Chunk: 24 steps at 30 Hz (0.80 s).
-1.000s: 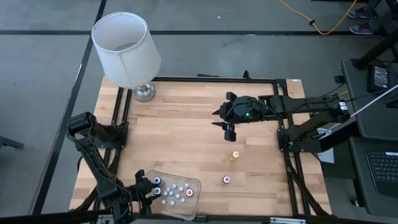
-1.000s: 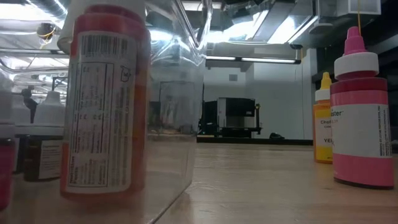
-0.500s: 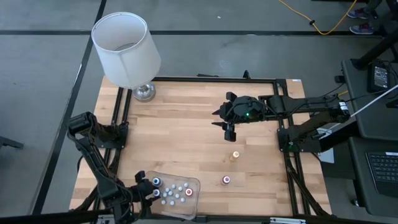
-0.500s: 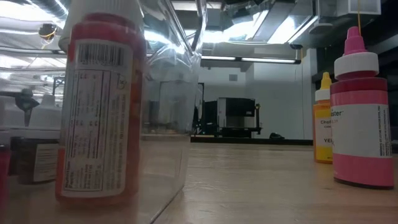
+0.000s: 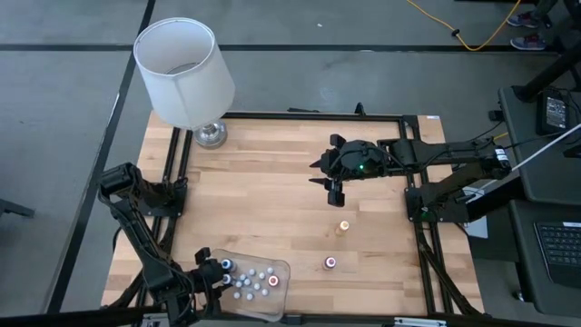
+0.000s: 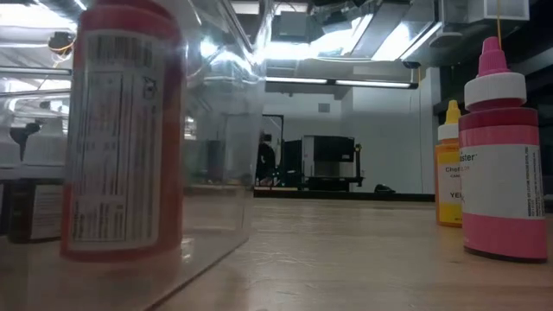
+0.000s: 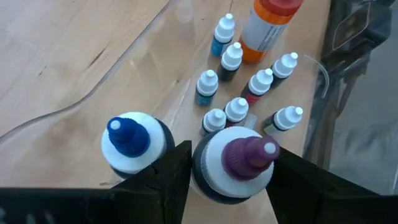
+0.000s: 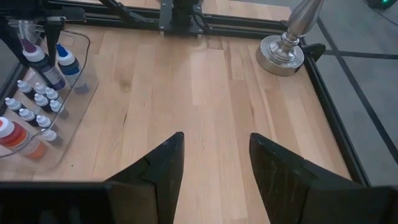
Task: Pick & Place food coloring
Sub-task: Put the large violet food coloring bottle into the bin, then put the large yellow food coloring bottle into the bin
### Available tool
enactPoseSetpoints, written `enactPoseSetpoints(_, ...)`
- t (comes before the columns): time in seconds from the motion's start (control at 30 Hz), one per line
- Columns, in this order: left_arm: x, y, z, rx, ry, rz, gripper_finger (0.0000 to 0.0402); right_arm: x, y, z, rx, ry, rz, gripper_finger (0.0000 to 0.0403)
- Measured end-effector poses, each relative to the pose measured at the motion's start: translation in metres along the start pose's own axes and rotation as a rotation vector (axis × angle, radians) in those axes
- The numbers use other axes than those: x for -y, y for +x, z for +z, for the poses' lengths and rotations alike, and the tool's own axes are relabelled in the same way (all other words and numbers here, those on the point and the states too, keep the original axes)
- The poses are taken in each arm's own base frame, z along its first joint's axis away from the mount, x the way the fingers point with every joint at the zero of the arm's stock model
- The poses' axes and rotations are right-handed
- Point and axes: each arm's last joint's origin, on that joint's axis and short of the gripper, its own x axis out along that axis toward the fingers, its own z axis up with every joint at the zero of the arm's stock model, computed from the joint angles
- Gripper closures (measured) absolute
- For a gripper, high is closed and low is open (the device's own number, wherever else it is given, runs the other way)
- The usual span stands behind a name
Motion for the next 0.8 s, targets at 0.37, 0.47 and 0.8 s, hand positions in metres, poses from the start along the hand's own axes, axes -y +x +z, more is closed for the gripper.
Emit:
enactPoseSetpoints(0.37, 0.0038, -0.0045, 0.0065, -0.045, 0.027, 0.021, 0.0221, 0.0000, 0.0000, 0.0000, 0.000, -0.024, 0.000, 0.0221)
enactPoseSetpoints(0.47, 0.0041, -0.0041, 0.0075, -0.062, 0.024, 0.020, 0.0221, 0.0000, 0.0001, 0.0000, 0.000, -0.024, 0.000, 0.0221)
enactPoseSetpoints(0.8, 0.0040, -0.0056, 0.0084, -0.061, 0.013, 0.016, 0.0221, -0.0008, 0.0040, -0.0051, -0.020, -0.024, 0.001, 0.0221)
